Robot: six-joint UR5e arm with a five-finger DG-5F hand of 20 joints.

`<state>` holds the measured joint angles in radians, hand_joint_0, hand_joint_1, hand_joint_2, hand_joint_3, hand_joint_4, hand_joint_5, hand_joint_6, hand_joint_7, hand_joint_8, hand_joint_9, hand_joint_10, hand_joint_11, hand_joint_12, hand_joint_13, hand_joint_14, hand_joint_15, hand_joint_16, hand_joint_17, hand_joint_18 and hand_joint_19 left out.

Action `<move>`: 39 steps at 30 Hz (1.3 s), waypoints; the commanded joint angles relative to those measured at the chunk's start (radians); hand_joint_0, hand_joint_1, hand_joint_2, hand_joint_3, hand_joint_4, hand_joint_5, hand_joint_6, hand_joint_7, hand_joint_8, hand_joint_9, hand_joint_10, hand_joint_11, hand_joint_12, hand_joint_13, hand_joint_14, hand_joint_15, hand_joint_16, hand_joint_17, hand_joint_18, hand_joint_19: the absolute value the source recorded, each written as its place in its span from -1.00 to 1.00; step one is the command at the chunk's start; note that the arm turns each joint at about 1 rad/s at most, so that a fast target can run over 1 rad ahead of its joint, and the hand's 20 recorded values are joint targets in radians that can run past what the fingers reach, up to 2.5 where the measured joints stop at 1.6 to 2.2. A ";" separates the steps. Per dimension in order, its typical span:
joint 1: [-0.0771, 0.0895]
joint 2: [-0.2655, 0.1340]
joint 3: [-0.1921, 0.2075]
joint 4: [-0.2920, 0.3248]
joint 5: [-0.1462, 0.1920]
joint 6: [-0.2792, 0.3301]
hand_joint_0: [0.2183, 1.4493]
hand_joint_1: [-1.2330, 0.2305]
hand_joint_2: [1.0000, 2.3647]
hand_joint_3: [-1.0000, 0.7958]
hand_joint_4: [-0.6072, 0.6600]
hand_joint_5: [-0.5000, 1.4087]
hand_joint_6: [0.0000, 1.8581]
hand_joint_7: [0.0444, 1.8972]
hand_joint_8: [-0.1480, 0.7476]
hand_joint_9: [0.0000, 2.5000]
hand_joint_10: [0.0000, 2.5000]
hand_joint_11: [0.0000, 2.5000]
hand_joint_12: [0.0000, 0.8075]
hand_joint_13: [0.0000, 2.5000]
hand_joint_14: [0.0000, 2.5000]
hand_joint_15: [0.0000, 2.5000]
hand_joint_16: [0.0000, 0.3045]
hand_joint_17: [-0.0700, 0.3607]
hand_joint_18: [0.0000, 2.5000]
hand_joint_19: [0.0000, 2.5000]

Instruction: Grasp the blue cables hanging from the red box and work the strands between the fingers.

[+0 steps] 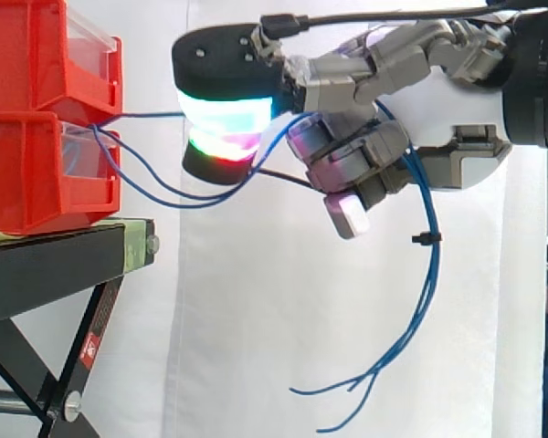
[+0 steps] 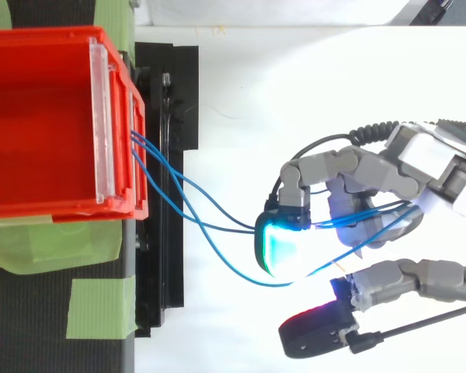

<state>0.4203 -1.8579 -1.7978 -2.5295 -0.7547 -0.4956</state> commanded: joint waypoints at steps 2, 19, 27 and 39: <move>0.000 0.000 0.000 -0.057 0.000 0.000 0.04 -0.35 -0.97 -0.32 0.27 -0.24 -0.09 0.39 0.28 -0.43 1.00 0.97 0.29 -0.20 1.00 0.31 -0.61 -0.05 0.11 -0.35; 0.000 0.000 0.000 -0.147 -0.002 -0.001 0.05 -0.35 -0.97 -0.31 0.26 -0.24 -0.09 0.39 0.28 -0.43 1.00 0.97 0.29 -0.20 1.00 0.31 -0.61 -0.05 0.11 -0.35; 0.000 0.000 -0.002 -0.147 -0.002 0.000 0.04 -0.35 -0.97 -0.31 0.26 -0.24 -0.09 0.39 0.28 -0.43 1.00 0.97 0.29 -0.20 1.00 0.31 -0.61 -0.05 0.11 -0.35; 0.000 0.000 -0.002 -0.147 -0.002 0.000 0.04 -0.35 -0.97 -0.29 0.25 -0.25 -0.09 0.39 0.28 -0.43 1.00 0.97 0.29 -0.20 1.00 0.31 -0.61 -0.05 0.11 -0.35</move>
